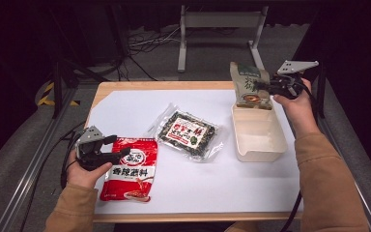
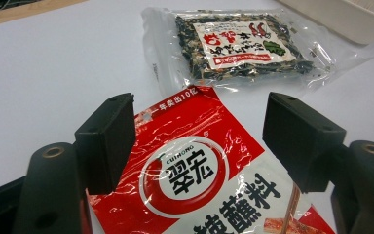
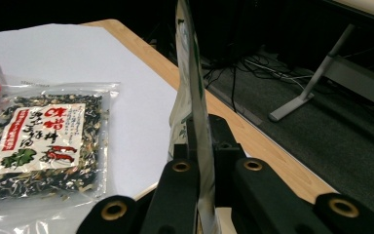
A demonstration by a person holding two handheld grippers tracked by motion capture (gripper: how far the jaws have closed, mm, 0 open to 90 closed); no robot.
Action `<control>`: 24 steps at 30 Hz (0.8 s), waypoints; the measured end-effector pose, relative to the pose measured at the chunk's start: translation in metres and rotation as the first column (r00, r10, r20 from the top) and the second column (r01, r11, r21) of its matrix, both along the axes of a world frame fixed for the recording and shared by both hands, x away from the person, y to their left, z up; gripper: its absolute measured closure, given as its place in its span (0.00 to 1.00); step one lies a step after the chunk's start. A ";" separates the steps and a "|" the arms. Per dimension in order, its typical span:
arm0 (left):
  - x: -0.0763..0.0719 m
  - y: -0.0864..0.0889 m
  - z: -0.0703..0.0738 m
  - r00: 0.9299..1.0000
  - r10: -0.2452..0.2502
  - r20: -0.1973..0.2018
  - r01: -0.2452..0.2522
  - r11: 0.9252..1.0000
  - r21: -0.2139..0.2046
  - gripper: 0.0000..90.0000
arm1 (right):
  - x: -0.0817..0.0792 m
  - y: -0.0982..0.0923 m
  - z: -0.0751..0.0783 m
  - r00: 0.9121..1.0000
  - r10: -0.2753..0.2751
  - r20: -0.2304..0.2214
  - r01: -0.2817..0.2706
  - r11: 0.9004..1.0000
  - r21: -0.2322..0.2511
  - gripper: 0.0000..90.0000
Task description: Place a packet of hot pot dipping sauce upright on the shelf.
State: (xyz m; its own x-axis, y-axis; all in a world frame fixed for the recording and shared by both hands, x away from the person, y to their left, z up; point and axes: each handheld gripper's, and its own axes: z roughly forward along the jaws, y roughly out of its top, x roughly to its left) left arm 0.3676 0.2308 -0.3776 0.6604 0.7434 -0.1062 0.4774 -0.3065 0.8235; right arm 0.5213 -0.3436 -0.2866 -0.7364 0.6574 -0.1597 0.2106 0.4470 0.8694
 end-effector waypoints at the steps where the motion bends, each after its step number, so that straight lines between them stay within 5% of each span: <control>1: 0.000 0.000 0.000 1.000 -0.005 0.003 0.005 1.000 0.005 0.31 | 0.002 -0.001 -0.001 1.000 -0.002 0.002 0.002 1.000 0.004 0.99; 24: 0.002 -0.001 -0.004 1.000 0.000 0.013 0.000 1.000 0.024 0.31 | 0.019 -0.006 -0.036 0.999 -0.040 -0.007 0.040 0.999 0.016 0.99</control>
